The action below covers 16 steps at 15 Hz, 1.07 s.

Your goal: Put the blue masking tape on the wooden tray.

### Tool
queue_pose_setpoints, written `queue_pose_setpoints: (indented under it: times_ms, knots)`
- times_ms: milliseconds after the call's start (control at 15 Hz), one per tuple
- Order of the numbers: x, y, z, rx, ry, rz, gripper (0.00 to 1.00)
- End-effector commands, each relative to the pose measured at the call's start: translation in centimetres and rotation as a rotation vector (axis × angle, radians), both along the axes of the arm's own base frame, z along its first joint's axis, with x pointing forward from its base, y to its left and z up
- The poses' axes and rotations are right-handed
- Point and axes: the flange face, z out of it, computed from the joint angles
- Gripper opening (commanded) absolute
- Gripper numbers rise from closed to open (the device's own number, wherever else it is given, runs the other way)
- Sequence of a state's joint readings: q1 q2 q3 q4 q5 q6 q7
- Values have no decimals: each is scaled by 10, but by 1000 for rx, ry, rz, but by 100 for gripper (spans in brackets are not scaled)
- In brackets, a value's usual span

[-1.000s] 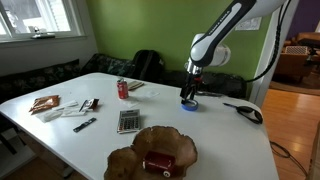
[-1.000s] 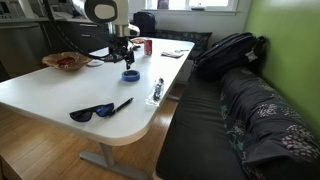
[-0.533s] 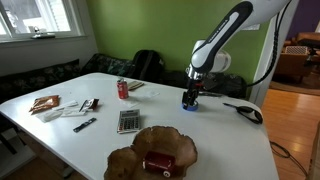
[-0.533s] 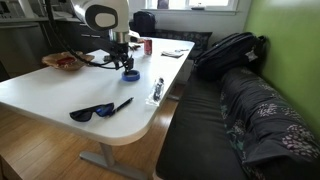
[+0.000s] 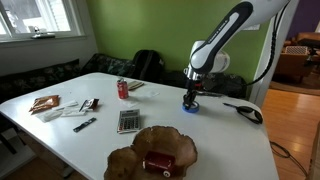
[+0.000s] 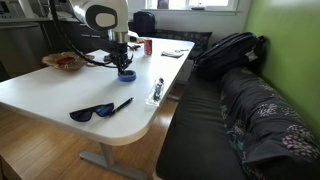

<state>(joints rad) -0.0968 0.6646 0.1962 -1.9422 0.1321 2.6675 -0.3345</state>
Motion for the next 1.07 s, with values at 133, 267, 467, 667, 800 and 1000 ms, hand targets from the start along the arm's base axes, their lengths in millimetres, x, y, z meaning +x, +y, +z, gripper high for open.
queue_pose_setpoints:
  times_ms: [133, 267, 467, 667, 800, 1000]
  knots:
    - [9, 21, 21, -35, -2, 104, 3]
    - [20, 49, 47, -57, -44, 216, 3]
    - [33, 111, 78, -33, -87, 378, 3]
    - [32, 175, 91, 86, -70, 512, 3]
    - [24, 210, 98, 184, -30, 566, 3]
    - [11, 246, 101, 303, 55, 655, 3]
